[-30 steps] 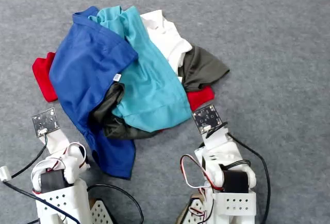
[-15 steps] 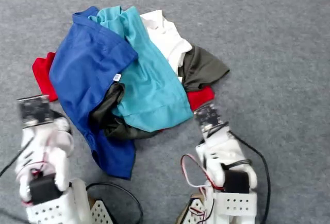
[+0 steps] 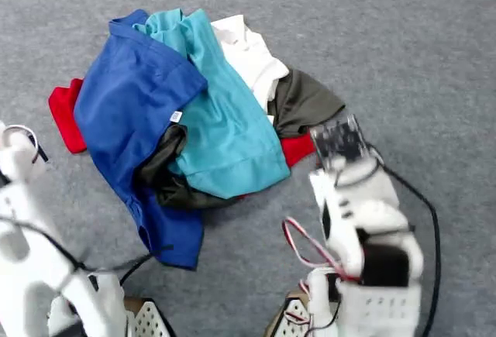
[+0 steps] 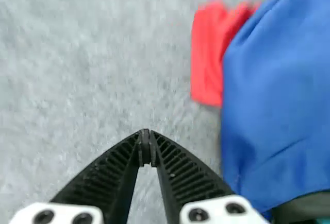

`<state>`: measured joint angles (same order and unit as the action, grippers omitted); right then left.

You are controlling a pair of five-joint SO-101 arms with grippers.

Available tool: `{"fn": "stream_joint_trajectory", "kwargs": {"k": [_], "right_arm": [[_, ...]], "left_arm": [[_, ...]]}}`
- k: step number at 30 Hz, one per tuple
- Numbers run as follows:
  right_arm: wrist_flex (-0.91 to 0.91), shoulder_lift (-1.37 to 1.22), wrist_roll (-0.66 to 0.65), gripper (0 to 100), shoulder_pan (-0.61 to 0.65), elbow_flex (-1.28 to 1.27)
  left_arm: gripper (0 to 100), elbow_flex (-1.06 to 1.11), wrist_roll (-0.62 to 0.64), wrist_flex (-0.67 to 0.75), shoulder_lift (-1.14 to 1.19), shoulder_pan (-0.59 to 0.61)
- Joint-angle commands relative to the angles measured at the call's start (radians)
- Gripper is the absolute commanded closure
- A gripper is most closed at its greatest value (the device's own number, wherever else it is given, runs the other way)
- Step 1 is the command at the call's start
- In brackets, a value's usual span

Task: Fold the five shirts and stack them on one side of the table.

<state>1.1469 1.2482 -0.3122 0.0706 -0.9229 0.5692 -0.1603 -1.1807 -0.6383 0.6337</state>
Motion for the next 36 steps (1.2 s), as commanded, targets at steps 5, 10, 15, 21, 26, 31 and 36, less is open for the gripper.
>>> {"fn": "stream_joint_trajectory", "kwargs": {"k": [5,10,15,21,26,31,36], "right_arm": [[0.210,-0.883,0.262,78.3,0.306,0.768],[0.270,-1.342,0.315,74.7,0.407,1.188],[0.430,-1.676,0.310,73.5,0.533,1.652],[0.511,-2.049,0.399,73.5,0.628,2.170],[0.454,-2.338,0.465,73.7,0.610,2.420],[0.431,-2.473,0.465,80.6,0.567,2.591],[0.400,-2.356,0.430,96.9,0.536,2.565]], "left_arm": [[98,0.123,-0.009,0.097,0.053,0.011],[90,0.391,-0.008,0.348,0.053,0.034],[82,0.606,-0.006,0.629,0.048,0.058],[83,0.606,0.025,0.600,-0.004,0.046],[83,0.606,0.037,0.601,-0.010,0.046],[83,0.606,0.040,0.608,-0.008,0.046],[83,0.629,0.041,0.680,-0.001,0.046]]}}
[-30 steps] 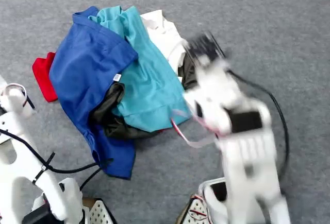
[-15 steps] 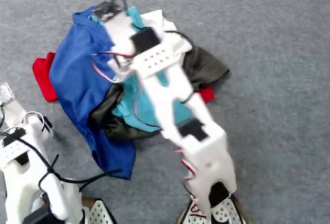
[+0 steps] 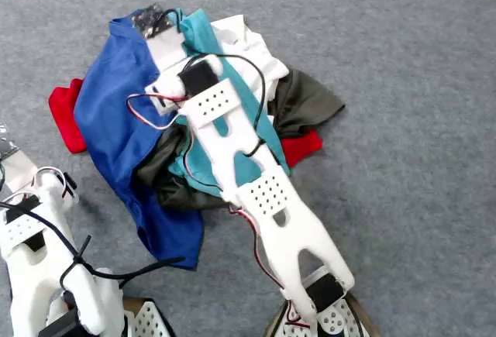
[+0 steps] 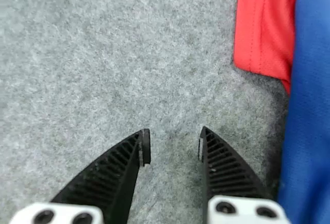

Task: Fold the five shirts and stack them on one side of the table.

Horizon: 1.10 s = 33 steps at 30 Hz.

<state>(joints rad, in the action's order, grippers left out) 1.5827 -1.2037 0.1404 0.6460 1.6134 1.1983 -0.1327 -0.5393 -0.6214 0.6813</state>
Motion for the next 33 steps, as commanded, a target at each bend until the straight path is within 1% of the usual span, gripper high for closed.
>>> {"fn": "stream_joint_trajectory", "kwargs": {"k": [1,2,7,11,15,19,22,24,29,33], "right_arm": [[-0.043,0.114,-0.029,98.2,-0.047,0.028],[-0.043,0.136,-0.034,99.8,-0.054,0.033],[-0.002,0.288,-0.089,99.6,-0.059,0.048],[0.034,0.407,-0.103,99.6,-0.061,0.054],[0.044,0.582,-0.120,99.6,-0.131,0.050],[0.032,0.762,-0.163,99.6,-0.292,0.047],[0.041,0.865,-0.164,99.6,-0.456,0.047],[0.054,0.912,-0.163,99.6,-0.573,0.047],[0.196,0.937,-0.158,99.6,-0.791,0.053],[0.199,0.938,-0.140,99.6,-0.961,0.053]], "left_arm": [[83,0.002,0.014,0.041,-0.019,-0.002],[83,0.002,0.014,0.043,-0.019,-0.002],[83,0.003,0.014,0.040,-0.019,-0.002],[83,0.003,0.014,0.040,-0.018,-0.002],[83,0.003,0.012,0.040,-0.018,-0.002],[83,0.000,0.009,0.018,-0.018,-0.003],[83,-0.002,0.009,0.015,-0.018,-0.005],[83,0.002,0.006,0.012,-0.018,-0.035],[83,0.005,0.005,0.011,-0.018,-0.063],[83,0.005,0.005,0.011,-0.018,-0.066]]}}
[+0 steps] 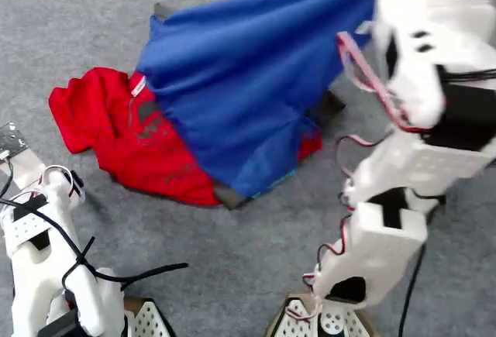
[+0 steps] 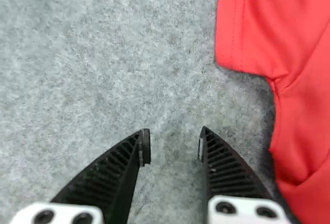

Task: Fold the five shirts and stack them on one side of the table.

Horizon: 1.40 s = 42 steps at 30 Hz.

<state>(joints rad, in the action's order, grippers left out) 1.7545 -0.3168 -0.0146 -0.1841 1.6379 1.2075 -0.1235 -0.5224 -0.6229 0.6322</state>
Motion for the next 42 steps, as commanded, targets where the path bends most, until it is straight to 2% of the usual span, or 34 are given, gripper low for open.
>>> {"fn": "stream_joint_trajectory", "kwargs": {"k": [1,5,14,19,22,25,29,32,36,39,42], "right_arm": [[0.028,0.054,0.035,99.6,-0.166,0.028],[0.028,0.108,0.104,99.6,-0.289,0.030],[0.028,0.357,0.107,99.6,-0.308,0.022],[0.031,0.321,0.006,99.6,-0.308,-0.015],[0.031,0.275,-0.002,99.6,-0.343,-0.113],[0.031,0.220,0.002,99.6,-0.397,-0.255],[0.028,0.157,-0.006,99.6,-0.404,-0.483],[0.015,0.096,-0.124,99.7,-0.343,-0.673],[-0.117,0.012,-0.324,99.7,-0.265,-0.915],[-0.288,-0.027,-0.336,99.7,-0.211,-1.096],[-0.557,-0.051,-0.336,99.7,-0.166,-1.325]], "left_arm": [[83,-0.005,-0.005,-0.006,-0.016,-0.017],[83,-0.005,-0.005,-0.006,-0.016,-0.017],[83,-0.005,-0.005,-0.005,-0.015,-0.037],[83,-0.017,0.006,-0.005,-0.015,-0.057],[82,-0.075,0.005,-0.068,-0.016,-0.127],[78,-0.242,0.040,-0.293,-0.015,-0.219],[69,-0.508,0.195,-0.555,-0.012,-0.407],[58,-0.672,0.318,-0.715,0.041,-0.595],[59,-0.872,0.361,-0.723,0.262,-0.698],[59,-1.053,0.373,-0.727,0.509,-0.706],[59,-1.261,0.408,-0.776,0.756,-0.707]]}}
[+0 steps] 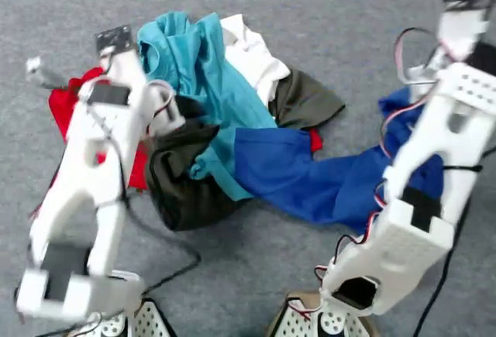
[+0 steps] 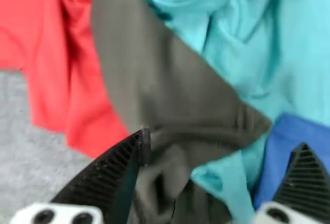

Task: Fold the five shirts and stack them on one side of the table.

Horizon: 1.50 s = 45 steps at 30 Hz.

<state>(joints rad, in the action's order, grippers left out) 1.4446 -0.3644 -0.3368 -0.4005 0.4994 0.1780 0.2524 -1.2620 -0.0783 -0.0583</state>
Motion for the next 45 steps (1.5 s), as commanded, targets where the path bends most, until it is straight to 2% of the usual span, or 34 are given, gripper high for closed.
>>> {"fn": "stream_joint_trajectory", "kwargs": {"k": [1,5,7,9,11,16,18,21,23,26,29,33,37,41,45], "right_arm": [[-0.356,-0.012,-0.014,99.7,0.065,-0.271],[-0.767,-0.027,-0.011,99.7,0.111,-0.598],[-0.876,-0.008,-0.017,99.7,0.122,-0.680],[-0.873,0.045,-0.012,99.7,0.108,-0.685],[-0.887,0.056,-0.012,99.7,0.090,-0.700],[-0.925,0.045,-0.018,99.7,0.068,-0.700],[-0.925,0.045,-0.018,99.7,0.068,-0.700],[-0.925,0.045,-0.018,99.7,0.070,-0.704],[-0.925,0.044,-0.020,99.7,0.068,-0.705],[-0.925,0.044,-0.020,99.7,0.067,-0.705],[-0.925,0.044,-0.020,99.7,0.065,-0.707],[-0.922,0.044,-0.020,99.7,0.065,-0.707],[-0.921,0.044,-0.020,99.7,0.070,-0.707],[-0.919,0.044,-0.020,99.7,0.070,-0.708],[-0.921,0.044,-0.020,99.7,0.071,-0.719]], "left_arm": [[59,-0.301,0.055,-0.051,0.288,-0.017],[59,-0.562,0.101,-0.100,0.584,-0.051],[59,-0.680,0.137,-0.106,0.728,-0.069],[60,-0.787,0.176,-0.107,0.872,-0.077],[64,-0.924,0.221,-0.150,0.987,-0.068],[75,-1.284,0.302,-0.385,1.208,-0.041],[82,-1.424,0.285,-0.436,1.276,-0.035],[98,-1.557,0.212,-0.485,1.349,-0.023],[97,-1.577,0.157,-0.497,1.379,0.011],[98,-1.574,0.092,-0.499,1.372,0.129],[98,-1.583,0.014,-0.499,1.330,0.327],[98,-1.585,-0.112,-0.499,1.173,0.609],[98,-1.585,-0.221,-0.493,1.000,0.822],[98,-1.585,-0.238,-0.450,0.872,0.941],[98,-1.576,-0.244,-0.454,0.826,0.911]]}}
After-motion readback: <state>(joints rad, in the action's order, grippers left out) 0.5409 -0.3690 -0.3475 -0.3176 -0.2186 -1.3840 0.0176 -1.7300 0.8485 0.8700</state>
